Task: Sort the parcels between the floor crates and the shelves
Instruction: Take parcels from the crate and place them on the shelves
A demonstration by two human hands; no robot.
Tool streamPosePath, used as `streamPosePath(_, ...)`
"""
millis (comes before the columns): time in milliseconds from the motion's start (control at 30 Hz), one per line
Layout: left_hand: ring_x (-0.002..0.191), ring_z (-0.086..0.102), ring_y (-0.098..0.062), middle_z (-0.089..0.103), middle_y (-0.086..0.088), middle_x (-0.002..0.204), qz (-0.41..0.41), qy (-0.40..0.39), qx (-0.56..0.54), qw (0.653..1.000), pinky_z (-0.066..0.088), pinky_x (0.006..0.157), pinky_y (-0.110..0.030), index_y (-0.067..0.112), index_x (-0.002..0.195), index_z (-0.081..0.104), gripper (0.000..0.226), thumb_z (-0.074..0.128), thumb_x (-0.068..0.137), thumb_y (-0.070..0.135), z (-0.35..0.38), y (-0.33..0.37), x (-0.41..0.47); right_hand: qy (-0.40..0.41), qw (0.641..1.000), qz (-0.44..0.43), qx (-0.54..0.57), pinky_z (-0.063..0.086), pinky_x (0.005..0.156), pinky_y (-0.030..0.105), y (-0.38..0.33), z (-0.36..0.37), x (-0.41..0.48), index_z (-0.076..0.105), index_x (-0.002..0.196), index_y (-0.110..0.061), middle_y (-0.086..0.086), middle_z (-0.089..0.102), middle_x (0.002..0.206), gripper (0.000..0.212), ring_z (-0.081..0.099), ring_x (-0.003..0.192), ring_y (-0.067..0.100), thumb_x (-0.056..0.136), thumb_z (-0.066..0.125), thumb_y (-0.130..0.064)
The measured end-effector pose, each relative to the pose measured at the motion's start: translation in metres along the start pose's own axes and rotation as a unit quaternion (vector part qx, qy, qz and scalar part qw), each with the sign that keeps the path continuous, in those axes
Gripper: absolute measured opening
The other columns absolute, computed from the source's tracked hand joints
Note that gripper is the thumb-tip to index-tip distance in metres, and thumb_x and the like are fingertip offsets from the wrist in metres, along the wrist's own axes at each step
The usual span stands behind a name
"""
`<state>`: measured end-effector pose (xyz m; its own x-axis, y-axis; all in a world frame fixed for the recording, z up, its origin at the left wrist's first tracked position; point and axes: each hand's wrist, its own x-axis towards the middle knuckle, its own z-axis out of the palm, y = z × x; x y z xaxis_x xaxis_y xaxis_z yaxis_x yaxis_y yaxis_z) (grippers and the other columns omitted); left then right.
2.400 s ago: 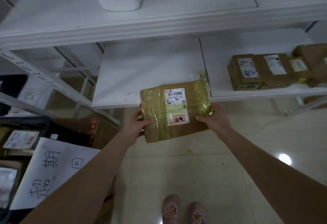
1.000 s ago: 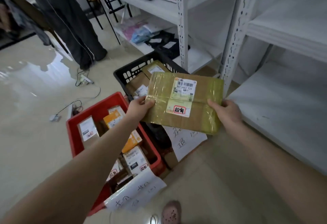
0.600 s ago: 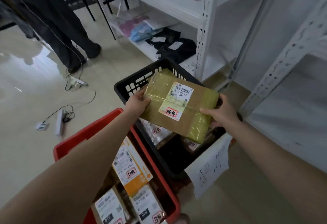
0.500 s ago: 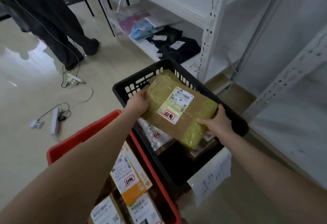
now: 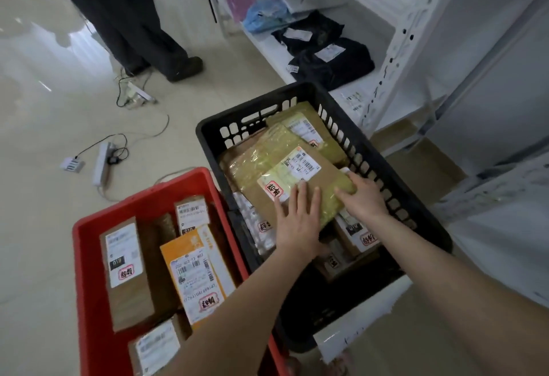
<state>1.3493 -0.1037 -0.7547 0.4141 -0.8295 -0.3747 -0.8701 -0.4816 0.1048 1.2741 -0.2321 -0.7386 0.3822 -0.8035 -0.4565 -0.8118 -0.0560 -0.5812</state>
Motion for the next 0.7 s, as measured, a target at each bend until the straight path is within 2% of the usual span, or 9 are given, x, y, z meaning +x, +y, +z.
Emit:
streamPosePath(100, 0.143, -0.022, -0.034, -0.034, -0.012, 0.151, -0.031, 0.023, 0.034, 0.999, -0.005, 0.111, -0.062, 0.022, 0.146, -0.026, 0.115, 0.069, 0.082, 0.029, 0.001, -0.009, 0.004, -0.015, 0.999, -0.034, -0.017, 0.050, 0.084, 0.036, -0.002, 0.005, 0.004, 0.055, 0.130, -0.031, 0.004, 0.063, 0.121, 0.040, 0.060, 0.105, 0.027, 0.091, 0.055, -0.038)
streamPosePath(167, 0.143, -0.020, -0.037, -0.030, -0.011, 0.154, -0.048, 0.019, 0.040, 0.998, 0.000, 0.110, -0.065, 0.025, 0.145, -0.026, 0.114, 0.068, 0.082, 0.015, -0.004, -0.023, 0.002, -0.004, 0.997, -0.063, -0.038, 0.048, 0.081, 0.033, -0.006, 0.017, -0.003, 0.059, 0.125, -0.030, 0.000, 0.065, 0.118, 0.038, 0.060, 0.105, 0.025, 0.090, 0.055, -0.044)
streamPosePath(233, 0.144, -0.017, -0.038, -0.026, -0.010, 0.156, -0.070, 0.008, 0.022, 0.997, 0.007, 0.110, -0.067, 0.028, 0.146, -0.025, 0.114, 0.067, 0.081, 0.007, -0.010, -0.037, -0.001, -0.001, 0.995, -0.083, -0.058, 0.044, 0.081, 0.035, -0.009, 0.031, -0.009, 0.054, 0.130, -0.030, 0.002, 0.062, 0.124, 0.042, 0.057, 0.111, 0.027, 0.091, 0.052, -0.046)
streamPosePath(367, 0.144, -0.015, -0.037, -0.026, -0.005, 0.155, -0.082, -0.025, -0.007, 0.996, 0.016, 0.111, -0.064, 0.031, 0.147, -0.022, 0.113, 0.066, 0.081, 0.002, -0.012, -0.047, -0.005, -0.023, 0.983, -0.096, -0.155, 0.033, 0.104, 0.045, -0.002, 0.029, -0.010, 0.023, 0.149, -0.033, 0.002, 0.027, 0.154, 0.064, 0.030, 0.137, 0.030, 0.093, 0.041, -0.057)
streamPosePath(433, 0.144, -0.015, -0.037, -0.027, -0.005, 0.155, -0.088, -0.018, -0.024, 0.996, 0.017, 0.111, -0.062, 0.032, 0.147, -0.020, 0.111, 0.064, 0.082, 0.000, -0.008, -0.045, -0.004, -0.026, 0.959, -0.178, -0.221, 0.029, 0.111, 0.047, 0.008, 0.020, -0.010, 0.009, 0.151, -0.037, -0.003, 0.007, 0.160, 0.078, 0.012, 0.145, 0.026, 0.087, 0.048, -0.062)
streamPosePath(500, 0.144, -0.013, -0.038, -0.026, -0.005, 0.156, -0.091, -0.006, -0.030, 0.995, 0.018, 0.111, -0.060, 0.032, 0.148, -0.019, 0.108, 0.063, 0.084, 0.002, -0.002, -0.040, -0.004, -0.051, 0.916, -0.270, -0.293, 0.024, 0.115, 0.047, 0.015, 0.016, -0.010, -0.001, 0.149, -0.044, -0.008, -0.009, 0.160, 0.091, -0.001, 0.147, 0.021, 0.083, 0.059, -0.059)
streamPosePath(567, 0.145, -0.010, -0.038, -0.025, -0.005, 0.156, -0.088, -0.001, -0.026, 0.996, 0.020, 0.111, -0.059, 0.034, 0.148, -0.017, 0.108, 0.064, 0.084, 0.004, 0.003, -0.037, -0.006, -0.080, 0.891, -0.299, -0.331, 0.028, 0.113, 0.043, 0.013, 0.018, -0.006, -0.001, 0.147, -0.049, -0.011, -0.013, 0.159, 0.092, 0.004, 0.147, 0.020, 0.084, 0.066, -0.046)
streamPosePath(633, 0.145, -0.010, -0.038, -0.025, -0.004, 0.156, -0.083, -0.010, -0.023, 0.996, 0.021, 0.111, -0.059, 0.035, 0.148, -0.015, 0.109, 0.067, 0.083, 0.004, 0.007, -0.037, -0.010, -0.095, 0.899, -0.272, -0.331, 0.038, 0.105, 0.040, 0.007, 0.021, -0.003, 0.006, 0.146, -0.051, -0.011, -0.005, 0.160, 0.085, 0.024, 0.142, 0.022, 0.087, 0.066, -0.036)
streamPosePath(700, 0.145, -0.009, -0.037, -0.024, -0.003, 0.156, -0.078, -0.012, -0.015, 0.997, 0.022, 0.110, -0.059, 0.036, 0.148, -0.015, 0.110, 0.068, 0.082, 0.003, 0.008, -0.040, -0.011, -0.090, 0.905, -0.255, -0.328, 0.038, 0.104, 0.039, 0.004, 0.027, -0.001, 0.008, 0.146, -0.052, -0.009, 0.001, 0.161, 0.083, 0.030, 0.140, 0.023, 0.089, 0.065, -0.033)
